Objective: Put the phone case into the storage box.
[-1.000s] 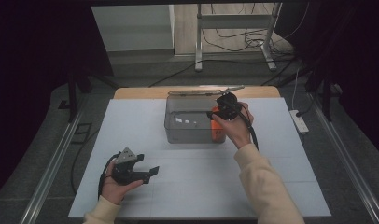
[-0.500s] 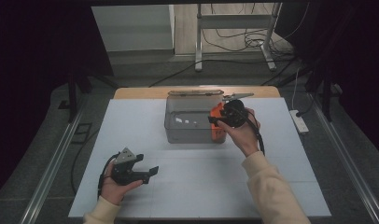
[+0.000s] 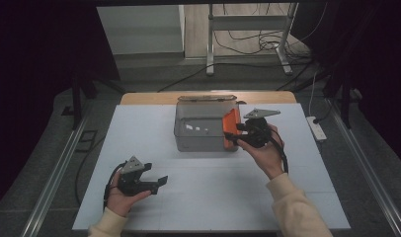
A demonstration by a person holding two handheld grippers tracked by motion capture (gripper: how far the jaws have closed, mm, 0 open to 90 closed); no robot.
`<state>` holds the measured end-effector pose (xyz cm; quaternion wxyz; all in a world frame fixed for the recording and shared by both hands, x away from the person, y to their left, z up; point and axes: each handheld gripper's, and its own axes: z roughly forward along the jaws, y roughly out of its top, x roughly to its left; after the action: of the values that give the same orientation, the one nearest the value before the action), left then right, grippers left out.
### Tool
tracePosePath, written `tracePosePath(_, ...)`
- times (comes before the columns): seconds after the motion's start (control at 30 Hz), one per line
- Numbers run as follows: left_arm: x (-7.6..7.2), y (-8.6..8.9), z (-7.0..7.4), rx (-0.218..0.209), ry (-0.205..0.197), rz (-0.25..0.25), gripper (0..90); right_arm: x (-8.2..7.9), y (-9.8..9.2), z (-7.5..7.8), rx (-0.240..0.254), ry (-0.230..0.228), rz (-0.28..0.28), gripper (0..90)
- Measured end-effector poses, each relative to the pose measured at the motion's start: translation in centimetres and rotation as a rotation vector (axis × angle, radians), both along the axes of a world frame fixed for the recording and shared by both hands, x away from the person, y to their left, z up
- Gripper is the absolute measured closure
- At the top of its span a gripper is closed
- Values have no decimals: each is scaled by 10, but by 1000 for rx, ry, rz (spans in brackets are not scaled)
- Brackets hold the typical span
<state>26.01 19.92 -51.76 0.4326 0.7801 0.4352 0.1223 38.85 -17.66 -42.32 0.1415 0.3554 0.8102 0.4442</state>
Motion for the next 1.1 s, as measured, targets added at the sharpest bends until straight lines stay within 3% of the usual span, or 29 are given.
tracePosePath(0.3, 0, 0, 0, 7, -7, 0, 165, -28, -21, -10, 30, -17, 23, 372)
tracePosePath(0.77, 0, -2, 0, 15, -8, 0, 164, -64, -69, -26, 58, -32, 7, 362)
tracePosePath(1.1, 0, -2, -1, 20, -9, -2, 164, -80, -95, -37, 65, -34, -11, 352)
